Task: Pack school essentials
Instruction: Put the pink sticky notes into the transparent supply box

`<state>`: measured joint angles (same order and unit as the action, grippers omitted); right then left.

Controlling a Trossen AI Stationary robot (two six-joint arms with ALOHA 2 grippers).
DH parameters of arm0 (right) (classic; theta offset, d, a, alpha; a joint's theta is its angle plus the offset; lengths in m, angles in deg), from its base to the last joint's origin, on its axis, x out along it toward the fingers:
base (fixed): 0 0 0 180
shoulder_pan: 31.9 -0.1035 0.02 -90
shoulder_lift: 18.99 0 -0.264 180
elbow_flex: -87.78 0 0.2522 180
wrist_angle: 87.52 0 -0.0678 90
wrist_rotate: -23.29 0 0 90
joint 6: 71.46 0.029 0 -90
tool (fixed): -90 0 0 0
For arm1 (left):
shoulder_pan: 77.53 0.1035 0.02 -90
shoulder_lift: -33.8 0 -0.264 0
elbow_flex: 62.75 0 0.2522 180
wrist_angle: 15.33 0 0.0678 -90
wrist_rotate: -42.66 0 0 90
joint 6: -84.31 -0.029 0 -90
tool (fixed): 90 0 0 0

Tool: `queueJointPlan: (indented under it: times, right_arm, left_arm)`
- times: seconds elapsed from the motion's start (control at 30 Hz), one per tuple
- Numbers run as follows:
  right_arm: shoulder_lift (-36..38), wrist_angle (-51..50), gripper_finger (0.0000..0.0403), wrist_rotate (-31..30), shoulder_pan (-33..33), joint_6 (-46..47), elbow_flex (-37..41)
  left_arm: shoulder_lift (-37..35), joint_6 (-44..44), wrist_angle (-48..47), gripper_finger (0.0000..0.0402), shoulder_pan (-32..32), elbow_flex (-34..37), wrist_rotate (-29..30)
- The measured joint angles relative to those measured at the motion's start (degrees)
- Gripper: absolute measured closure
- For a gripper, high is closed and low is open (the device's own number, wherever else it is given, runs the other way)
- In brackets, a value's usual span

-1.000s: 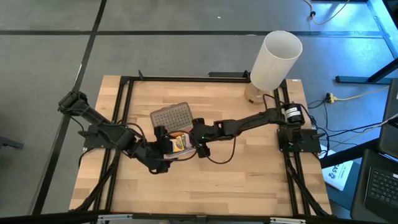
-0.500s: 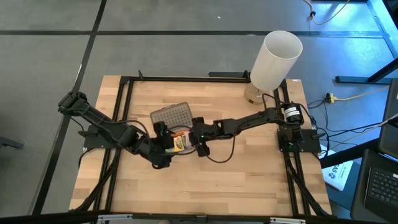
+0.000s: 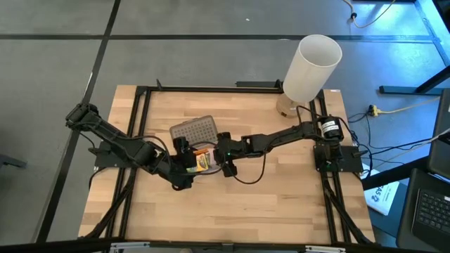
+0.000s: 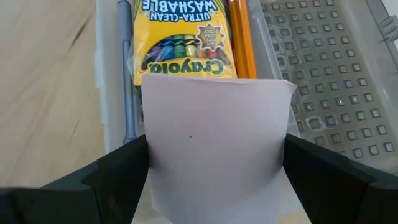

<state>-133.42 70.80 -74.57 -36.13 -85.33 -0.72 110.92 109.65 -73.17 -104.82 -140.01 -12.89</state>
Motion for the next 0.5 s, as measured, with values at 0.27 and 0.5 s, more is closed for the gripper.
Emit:
queueJointPlan:
  times: [0.27,0.5]
  right_arm:
    - [0.0,0.0,0.0053,0.0,0.0,0.1,0.0]
    - [0.0,0.0,0.0053,0.1,0.0,2.0,0.0]
  left_arm:
    - [0.0,0.0,0.0,0.0013,0.0,0.0,0.0]
    - [0.0,0.0,0.0,0.0013,0.0,0.0,0.0]
